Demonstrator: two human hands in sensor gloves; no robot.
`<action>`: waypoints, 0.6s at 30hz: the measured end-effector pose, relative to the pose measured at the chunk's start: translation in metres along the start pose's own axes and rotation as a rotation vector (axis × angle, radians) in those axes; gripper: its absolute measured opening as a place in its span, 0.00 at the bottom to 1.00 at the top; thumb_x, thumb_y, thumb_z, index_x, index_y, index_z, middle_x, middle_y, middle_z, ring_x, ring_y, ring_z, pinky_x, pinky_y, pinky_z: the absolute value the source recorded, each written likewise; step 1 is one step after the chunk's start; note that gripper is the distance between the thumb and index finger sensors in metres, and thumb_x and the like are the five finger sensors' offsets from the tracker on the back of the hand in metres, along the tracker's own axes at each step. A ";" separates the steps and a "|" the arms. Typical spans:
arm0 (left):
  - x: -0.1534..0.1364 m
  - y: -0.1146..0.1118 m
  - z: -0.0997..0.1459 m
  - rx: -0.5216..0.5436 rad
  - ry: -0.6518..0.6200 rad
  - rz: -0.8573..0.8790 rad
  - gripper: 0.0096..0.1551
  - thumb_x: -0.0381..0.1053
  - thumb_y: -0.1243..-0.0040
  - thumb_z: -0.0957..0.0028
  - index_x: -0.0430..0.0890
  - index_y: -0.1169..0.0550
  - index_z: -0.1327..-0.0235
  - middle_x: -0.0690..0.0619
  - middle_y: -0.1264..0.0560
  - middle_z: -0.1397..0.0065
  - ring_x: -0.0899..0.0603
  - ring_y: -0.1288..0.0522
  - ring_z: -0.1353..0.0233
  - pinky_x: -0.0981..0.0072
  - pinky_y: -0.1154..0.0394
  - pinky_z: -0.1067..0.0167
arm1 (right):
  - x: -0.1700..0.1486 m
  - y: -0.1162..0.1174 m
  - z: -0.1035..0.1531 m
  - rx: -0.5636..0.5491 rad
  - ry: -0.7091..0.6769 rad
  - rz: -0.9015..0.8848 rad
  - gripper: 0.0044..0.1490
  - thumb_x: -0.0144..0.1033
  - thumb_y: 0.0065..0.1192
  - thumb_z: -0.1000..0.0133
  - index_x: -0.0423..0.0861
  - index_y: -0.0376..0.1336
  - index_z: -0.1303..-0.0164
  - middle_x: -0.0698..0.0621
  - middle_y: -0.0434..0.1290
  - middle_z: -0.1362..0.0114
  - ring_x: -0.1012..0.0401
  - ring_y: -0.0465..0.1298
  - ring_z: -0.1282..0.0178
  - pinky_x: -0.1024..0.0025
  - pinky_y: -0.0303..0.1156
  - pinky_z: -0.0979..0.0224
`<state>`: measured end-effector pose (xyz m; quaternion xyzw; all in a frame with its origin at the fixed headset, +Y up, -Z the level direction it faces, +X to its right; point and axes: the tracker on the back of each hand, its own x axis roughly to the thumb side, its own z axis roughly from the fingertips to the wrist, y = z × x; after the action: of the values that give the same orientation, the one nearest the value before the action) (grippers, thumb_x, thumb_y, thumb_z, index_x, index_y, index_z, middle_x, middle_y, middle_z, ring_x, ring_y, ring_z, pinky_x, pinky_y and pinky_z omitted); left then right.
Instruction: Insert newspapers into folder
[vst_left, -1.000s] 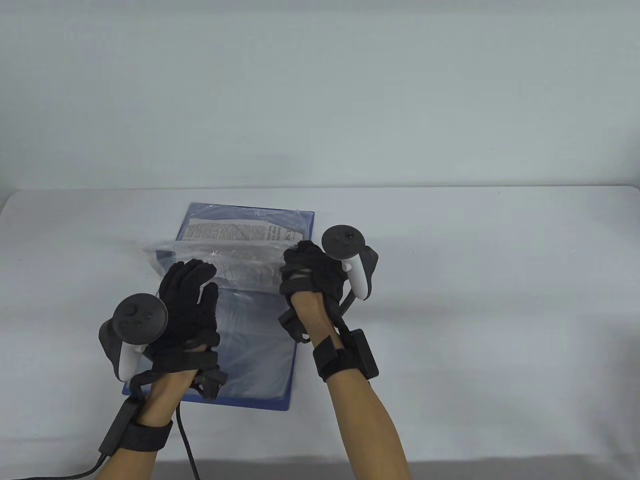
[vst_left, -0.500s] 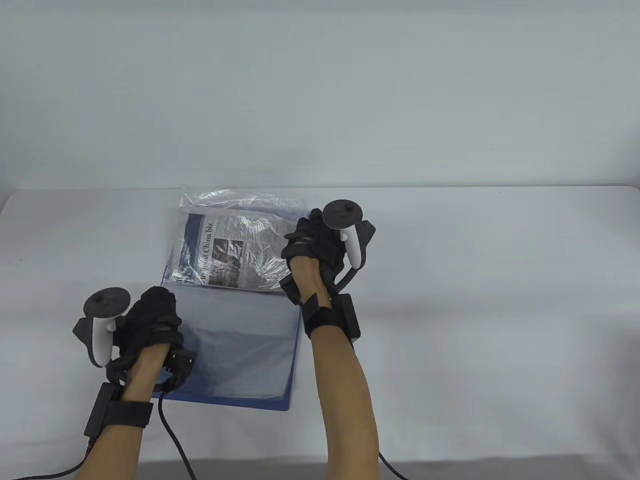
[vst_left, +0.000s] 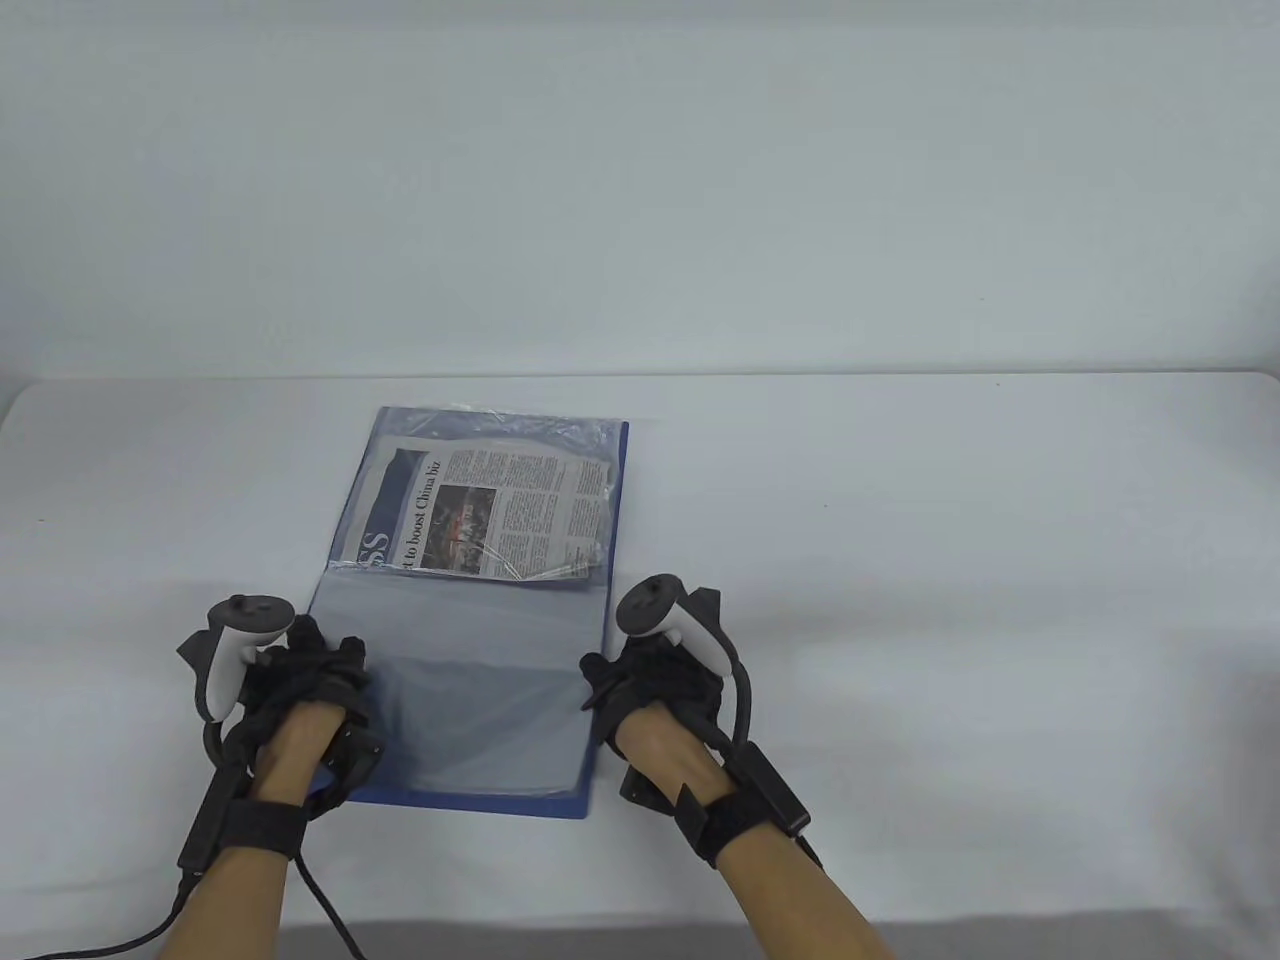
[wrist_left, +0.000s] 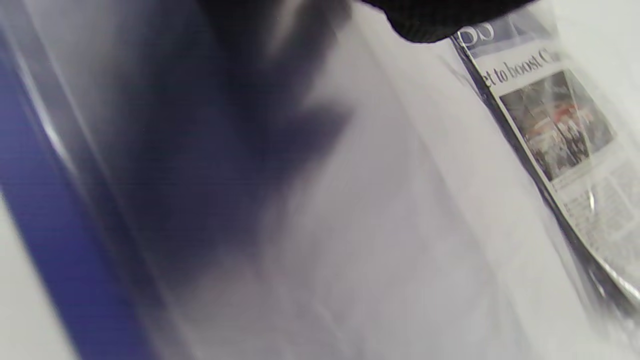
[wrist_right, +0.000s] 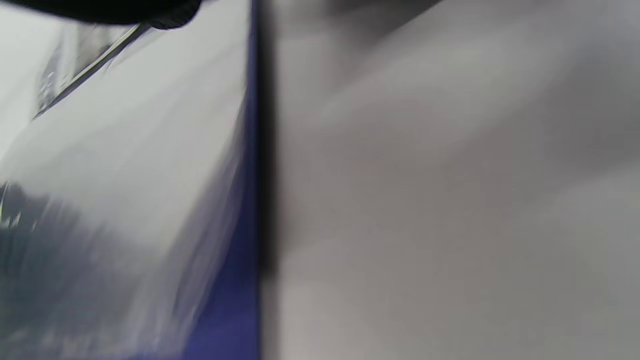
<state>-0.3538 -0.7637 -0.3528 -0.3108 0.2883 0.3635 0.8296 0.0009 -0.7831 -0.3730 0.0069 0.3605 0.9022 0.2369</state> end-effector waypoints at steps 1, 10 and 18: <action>0.002 -0.001 0.003 -0.017 -0.012 -0.019 0.46 0.64 0.59 0.36 0.63 0.67 0.16 0.44 0.68 0.14 0.33 0.71 0.16 0.39 0.67 0.17 | 0.002 0.001 -0.001 0.015 -0.008 0.001 0.60 0.59 0.42 0.36 0.35 0.19 0.24 0.29 0.22 0.26 0.26 0.23 0.31 0.28 0.30 0.34; -0.005 0.012 0.003 -0.114 -0.092 0.245 0.37 0.62 0.56 0.36 0.55 0.39 0.12 0.43 0.40 0.18 0.32 0.45 0.20 0.38 0.47 0.20 | -0.020 -0.032 0.007 -0.083 -0.148 -0.176 0.50 0.53 0.45 0.35 0.26 0.41 0.21 0.25 0.40 0.25 0.28 0.41 0.27 0.30 0.42 0.31; -0.026 0.032 0.004 -0.291 -0.085 0.466 0.32 0.62 0.50 0.35 0.44 0.19 0.30 0.43 0.15 0.46 0.33 0.20 0.43 0.40 0.25 0.40 | -0.078 -0.076 0.020 0.206 -0.212 -0.647 0.42 0.51 0.44 0.34 0.28 0.61 0.29 0.27 0.65 0.37 0.36 0.70 0.41 0.38 0.66 0.42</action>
<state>-0.3924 -0.7542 -0.3421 -0.3366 0.2616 0.5946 0.6817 0.1056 -0.7560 -0.3956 0.0101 0.4065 0.7337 0.5444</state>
